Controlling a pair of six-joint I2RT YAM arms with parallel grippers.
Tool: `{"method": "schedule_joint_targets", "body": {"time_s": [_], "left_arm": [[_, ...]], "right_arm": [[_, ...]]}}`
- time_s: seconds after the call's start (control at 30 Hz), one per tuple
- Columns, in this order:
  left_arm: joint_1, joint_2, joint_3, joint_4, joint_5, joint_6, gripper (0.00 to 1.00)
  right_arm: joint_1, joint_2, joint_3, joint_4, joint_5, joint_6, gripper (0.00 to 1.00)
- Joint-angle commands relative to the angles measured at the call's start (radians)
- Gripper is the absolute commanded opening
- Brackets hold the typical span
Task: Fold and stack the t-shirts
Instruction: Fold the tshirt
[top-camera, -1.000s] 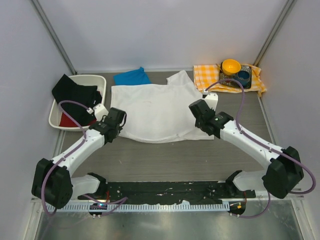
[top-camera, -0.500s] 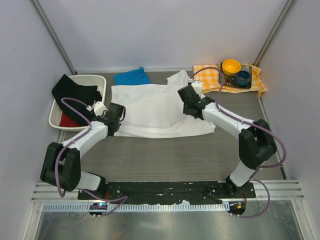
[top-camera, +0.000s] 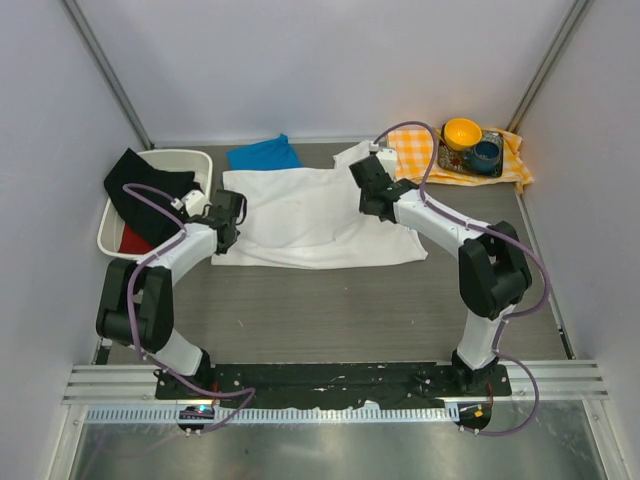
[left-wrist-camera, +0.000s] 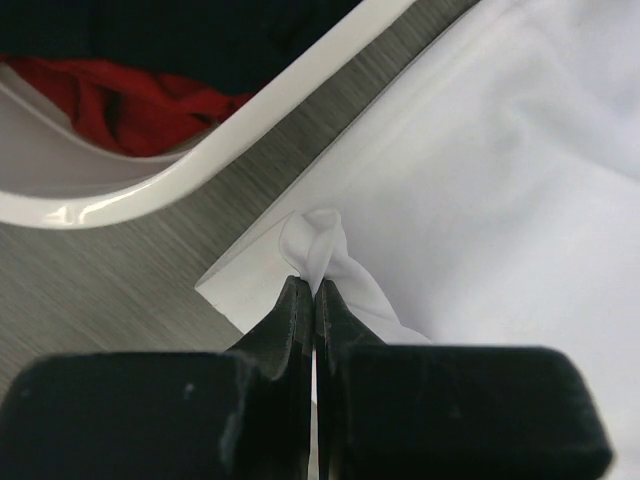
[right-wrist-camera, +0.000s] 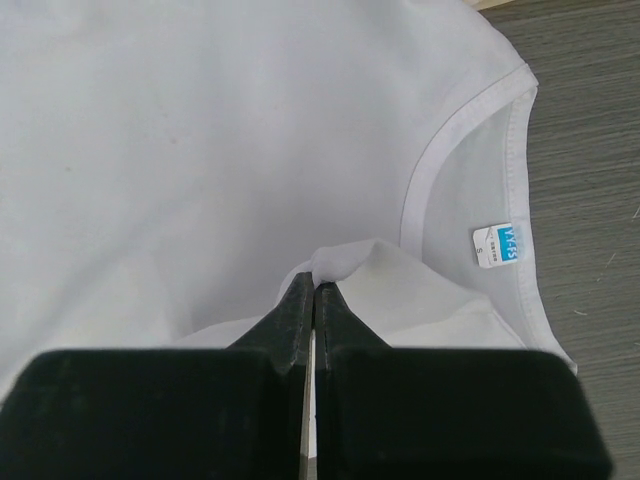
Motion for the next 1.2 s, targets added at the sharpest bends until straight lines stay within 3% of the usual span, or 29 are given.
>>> {"method": "schedule_joint_targets", "body": {"time_s": [0.0, 0.3, 0.5, 0.53, 0.57, 0.63, 0.67, 0.8, 0.83, 0.87, 0.93, 0.97, 1.17], "left_arm": [[0.004, 0.039, 0.063, 0.058, -0.011, 0.021, 0.00], [0.004, 0.106, 0.132, 0.045, -0.013, 0.031, 0.00], [0.010, 0.134, 0.158, 0.045, -0.028, 0.035, 0.18], [0.012, 0.146, 0.162, 0.044, -0.030, 0.035, 0.29], [0.015, 0.156, 0.173, 0.044, -0.030, 0.035, 0.61], [0.017, 0.172, 0.184, 0.039, -0.050, 0.035, 0.94], [0.020, 0.176, 0.190, 0.038, -0.057, 0.037, 1.00], [0.030, 0.165, 0.210, 0.039, -0.080, 0.034, 1.00], [0.030, 0.154, 0.208, 0.033, -0.079, 0.026, 1.00], [0.030, 0.125, 0.192, 0.029, -0.074, 0.018, 1.00], [0.030, 0.093, 0.161, 0.032, -0.057, -0.006, 1.00], [0.030, 0.068, 0.126, 0.038, -0.038, -0.011, 1.00], [-0.042, -0.122, -0.015, 0.039, -0.034, -0.034, 1.00]], "right_arm": [[-0.024, 0.046, 0.069, 0.026, 0.016, -0.018, 0.01], [-0.057, 0.116, 0.135, 0.035, 0.006, -0.024, 0.01], [-0.066, 0.185, 0.219, 0.034, 0.007, -0.030, 0.01], [-0.069, 0.205, 0.230, 0.032, 0.004, -0.033, 0.01], [-0.071, 0.219, 0.249, 0.034, 0.003, -0.034, 0.01], [-0.072, 0.248, 0.271, 0.035, 0.007, -0.042, 0.01], [-0.072, 0.254, 0.282, 0.046, 0.016, -0.050, 0.01], [-0.078, 0.294, 0.329, 0.052, 0.023, -0.059, 0.01], [-0.078, 0.299, 0.337, 0.040, 0.029, -0.059, 0.06], [-0.078, 0.299, 0.342, 0.037, 0.033, -0.059, 0.40], [-0.078, 0.294, 0.340, 0.035, 0.064, -0.060, 0.93], [-0.078, 0.287, 0.334, 0.031, 0.073, -0.062, 0.98], [-0.040, 0.072, 0.172, 0.068, 0.105, -0.062, 0.99]]}}
